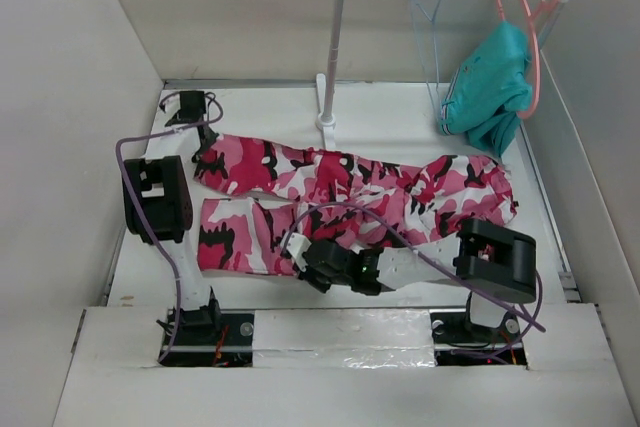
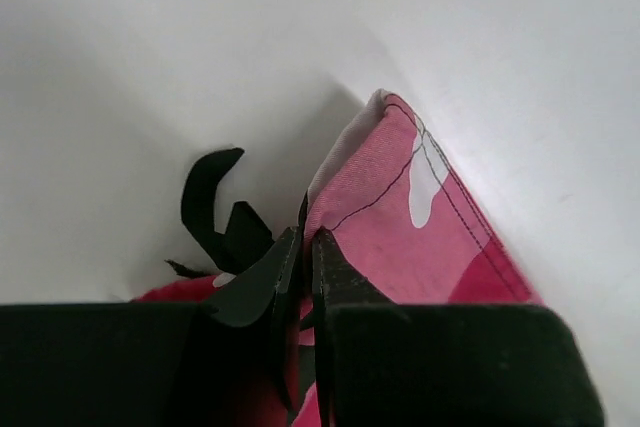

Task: Place the trousers on the hanger
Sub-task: Flatten out the trousers at the center of the board.

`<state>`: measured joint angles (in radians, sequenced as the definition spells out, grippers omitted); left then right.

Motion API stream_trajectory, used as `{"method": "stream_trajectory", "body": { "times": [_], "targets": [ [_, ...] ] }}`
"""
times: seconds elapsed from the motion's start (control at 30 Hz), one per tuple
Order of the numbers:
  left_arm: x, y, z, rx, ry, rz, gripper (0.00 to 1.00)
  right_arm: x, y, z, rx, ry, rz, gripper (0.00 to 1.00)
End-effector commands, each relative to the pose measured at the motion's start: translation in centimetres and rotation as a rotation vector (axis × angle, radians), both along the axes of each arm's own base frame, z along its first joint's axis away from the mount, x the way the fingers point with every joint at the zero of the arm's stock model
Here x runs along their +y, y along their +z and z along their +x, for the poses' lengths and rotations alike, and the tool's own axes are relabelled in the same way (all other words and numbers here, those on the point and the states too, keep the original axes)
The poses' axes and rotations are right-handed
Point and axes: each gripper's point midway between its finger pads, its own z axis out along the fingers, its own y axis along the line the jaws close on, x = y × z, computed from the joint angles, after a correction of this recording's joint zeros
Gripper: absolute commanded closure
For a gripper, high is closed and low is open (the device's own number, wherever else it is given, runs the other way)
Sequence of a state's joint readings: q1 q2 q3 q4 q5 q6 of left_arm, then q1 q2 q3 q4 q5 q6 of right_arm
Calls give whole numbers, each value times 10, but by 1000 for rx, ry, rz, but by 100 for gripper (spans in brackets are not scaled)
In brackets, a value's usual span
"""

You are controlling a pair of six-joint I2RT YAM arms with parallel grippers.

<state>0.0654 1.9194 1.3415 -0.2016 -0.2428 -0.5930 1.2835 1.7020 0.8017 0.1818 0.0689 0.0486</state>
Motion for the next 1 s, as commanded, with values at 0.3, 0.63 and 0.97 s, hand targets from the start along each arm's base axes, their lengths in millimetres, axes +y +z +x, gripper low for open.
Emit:
{"method": "stream_trajectory", "body": {
  "times": [0.3,0.63,0.97],
  "targets": [
    [16,82,48,-84,-35,123,100,-21,29,22,-41,-219,22,100],
    [51,53,22,-66,40,32,49,-11,69,29,-73,-199,77,52],
    [-47,219,-26,-536,-230,-210,75,59,168,23,-159,-25,276,96]
  ]
}}
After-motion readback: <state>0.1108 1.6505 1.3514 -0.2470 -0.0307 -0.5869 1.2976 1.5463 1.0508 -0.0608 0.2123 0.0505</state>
